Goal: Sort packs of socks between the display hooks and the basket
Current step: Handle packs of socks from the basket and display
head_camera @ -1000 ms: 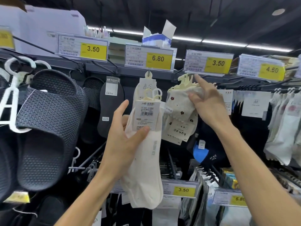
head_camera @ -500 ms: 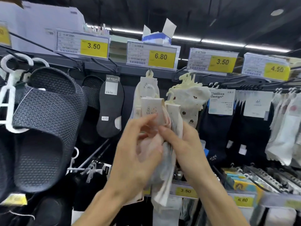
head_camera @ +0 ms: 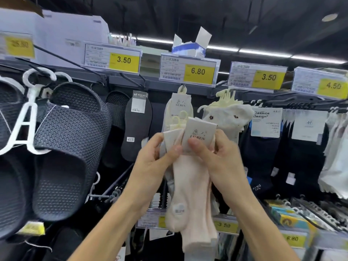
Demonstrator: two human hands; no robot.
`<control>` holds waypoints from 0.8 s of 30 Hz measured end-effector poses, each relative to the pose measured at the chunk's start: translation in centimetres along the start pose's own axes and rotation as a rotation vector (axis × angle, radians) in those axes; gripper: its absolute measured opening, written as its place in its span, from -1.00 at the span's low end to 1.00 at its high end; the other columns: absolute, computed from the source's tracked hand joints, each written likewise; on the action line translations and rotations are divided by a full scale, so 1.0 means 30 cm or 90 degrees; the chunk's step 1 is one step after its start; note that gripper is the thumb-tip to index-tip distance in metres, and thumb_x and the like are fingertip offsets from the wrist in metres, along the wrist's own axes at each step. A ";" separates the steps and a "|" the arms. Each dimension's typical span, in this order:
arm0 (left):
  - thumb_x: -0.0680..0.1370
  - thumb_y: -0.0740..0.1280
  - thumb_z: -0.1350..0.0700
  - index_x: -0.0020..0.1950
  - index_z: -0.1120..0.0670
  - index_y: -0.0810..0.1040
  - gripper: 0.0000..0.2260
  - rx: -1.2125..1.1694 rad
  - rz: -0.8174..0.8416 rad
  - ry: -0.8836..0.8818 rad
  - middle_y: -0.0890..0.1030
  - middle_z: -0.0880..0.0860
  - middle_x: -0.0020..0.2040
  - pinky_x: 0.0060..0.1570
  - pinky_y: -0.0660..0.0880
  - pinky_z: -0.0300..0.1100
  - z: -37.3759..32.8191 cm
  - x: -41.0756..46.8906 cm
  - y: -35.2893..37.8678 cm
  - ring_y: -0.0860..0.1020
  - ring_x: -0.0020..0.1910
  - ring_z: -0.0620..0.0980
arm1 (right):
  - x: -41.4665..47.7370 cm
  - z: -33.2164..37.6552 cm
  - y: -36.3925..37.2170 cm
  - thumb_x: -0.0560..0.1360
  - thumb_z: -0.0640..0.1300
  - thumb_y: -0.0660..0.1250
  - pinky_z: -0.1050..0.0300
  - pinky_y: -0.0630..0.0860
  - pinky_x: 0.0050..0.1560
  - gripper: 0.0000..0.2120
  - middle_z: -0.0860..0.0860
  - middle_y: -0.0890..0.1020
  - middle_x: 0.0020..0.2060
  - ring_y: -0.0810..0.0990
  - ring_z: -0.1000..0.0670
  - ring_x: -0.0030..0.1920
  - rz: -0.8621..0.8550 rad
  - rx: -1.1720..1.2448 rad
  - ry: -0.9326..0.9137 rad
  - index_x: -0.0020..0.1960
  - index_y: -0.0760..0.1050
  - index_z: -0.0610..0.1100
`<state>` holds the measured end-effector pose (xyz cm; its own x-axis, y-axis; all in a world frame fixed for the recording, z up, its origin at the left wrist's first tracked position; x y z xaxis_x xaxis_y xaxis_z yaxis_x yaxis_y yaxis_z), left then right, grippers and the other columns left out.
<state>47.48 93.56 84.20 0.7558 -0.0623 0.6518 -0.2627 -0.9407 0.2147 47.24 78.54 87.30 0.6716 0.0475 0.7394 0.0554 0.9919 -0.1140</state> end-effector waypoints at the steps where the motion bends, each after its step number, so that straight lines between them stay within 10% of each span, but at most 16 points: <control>1: 0.55 0.35 0.02 0.18 -0.01 0.62 -0.77 -0.021 -0.018 -0.008 0.69 0.13 0.14 -0.03 0.62 -0.15 0.003 0.004 -0.009 0.67 0.11 0.10 | 0.005 -0.003 -0.010 0.47 -0.01 0.49 0.10 0.63 -0.08 -0.84 -0.04 0.72 -0.02 0.71 0.00 -0.02 -0.016 0.025 -0.001 0.04 0.62 0.05; 11: 0.41 0.46 -0.01 -0.05 0.09 0.54 -0.76 -0.024 -0.160 0.046 0.71 0.06 -0.13 -0.25 0.64 -0.17 -0.027 0.022 -0.064 0.68 -0.20 -0.02 | 0.004 0.033 -0.054 0.42 -0.05 0.47 0.27 0.58 -0.10 -0.69 0.00 0.74 -0.02 0.70 0.06 -0.04 0.070 0.168 -0.059 0.16 0.65 -0.02; 24: 0.53 0.33 0.08 0.33 0.23 0.46 -0.59 -0.094 -0.062 0.027 0.67 0.23 0.16 -0.05 0.64 -0.05 -0.027 0.061 -0.037 0.67 0.06 0.14 | 0.058 -0.052 0.022 0.54 -0.06 0.39 0.08 0.61 0.03 -0.65 -0.06 0.71 0.07 0.68 -0.04 0.08 0.029 0.174 0.031 0.25 0.50 -0.21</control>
<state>48.66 94.76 85.75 0.7574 0.0440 0.6515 -0.2769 -0.8820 0.3814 49.59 79.11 87.46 0.7042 0.0931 0.7038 -0.1718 0.9842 0.0417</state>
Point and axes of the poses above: each hand's wrist, its own x-axis towards the middle knuckle, its own y-axis out of the palm, z = x × y, the point moved 4 cm from there along x, towards the middle knuckle
